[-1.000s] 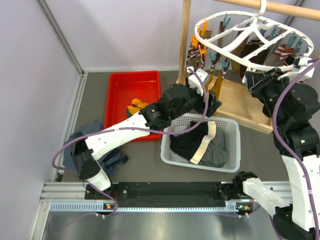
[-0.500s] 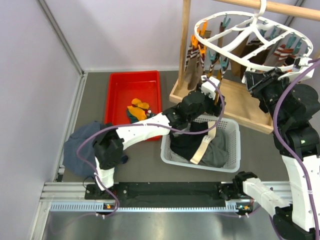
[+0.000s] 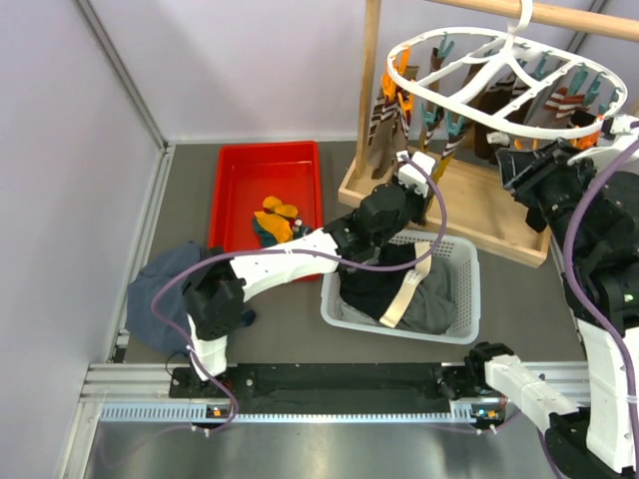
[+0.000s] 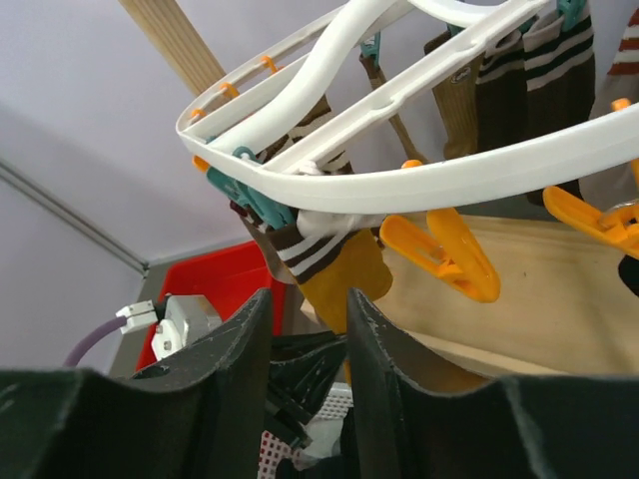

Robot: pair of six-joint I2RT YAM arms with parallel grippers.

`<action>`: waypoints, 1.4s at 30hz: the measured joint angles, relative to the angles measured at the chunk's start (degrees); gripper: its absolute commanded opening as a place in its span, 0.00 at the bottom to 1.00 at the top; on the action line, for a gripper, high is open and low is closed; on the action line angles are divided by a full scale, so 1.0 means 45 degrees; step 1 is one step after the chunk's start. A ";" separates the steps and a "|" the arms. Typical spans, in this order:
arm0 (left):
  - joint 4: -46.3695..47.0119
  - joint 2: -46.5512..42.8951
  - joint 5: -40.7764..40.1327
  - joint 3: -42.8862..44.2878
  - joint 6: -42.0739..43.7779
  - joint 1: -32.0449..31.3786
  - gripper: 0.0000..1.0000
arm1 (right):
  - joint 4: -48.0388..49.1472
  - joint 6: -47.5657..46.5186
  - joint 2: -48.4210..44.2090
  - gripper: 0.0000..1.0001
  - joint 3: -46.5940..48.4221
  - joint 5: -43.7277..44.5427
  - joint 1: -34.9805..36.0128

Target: Remove the socks clipped to the hanger

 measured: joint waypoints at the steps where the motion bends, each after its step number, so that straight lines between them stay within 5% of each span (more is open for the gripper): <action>1: 0.0010 -0.0141 -0.0097 -0.0121 0.0092 -0.0068 0.00 | -0.0262 -0.0053 -0.0044 0.38 0.0228 -0.0005 0.0000; 5: 0.0068 -0.0515 -0.0389 -0.0350 0.0374 -0.0355 0.00 | -0.1166 -0.0223 -0.0262 0.48 0.0889 -0.0049 0.0000; 12: 0.0437 -0.0996 -0.1127 -0.0680 0.1088 -0.1001 0.00 | -0.2803 -0.0568 -0.0160 0.51 0.2725 -0.0461 0.0000; 21: 0.0976 -0.1044 -0.2176 -0.0826 0.2123 -0.2137 0.00 | -0.3779 -0.1379 0.2234 0.61 0.5775 -0.1841 0.0005; 29: 0.1088 -0.1044 -0.2618 -0.0845 0.2817 -0.2608 0.00 | -0.4007 -0.2278 0.3526 0.58 0.5644 -0.2084 0.0826; 35: 0.1190 -0.1044 -0.2909 -0.0845 0.3215 -0.2657 0.00 | -0.3939 -0.3002 0.4104 0.58 0.5610 -0.0991 0.3089; 42: 0.1292 -0.1044 -0.3138 -0.0845 0.3662 -0.2885 0.00 | -0.3517 -0.3672 0.5056 0.59 0.5600 0.0704 0.3784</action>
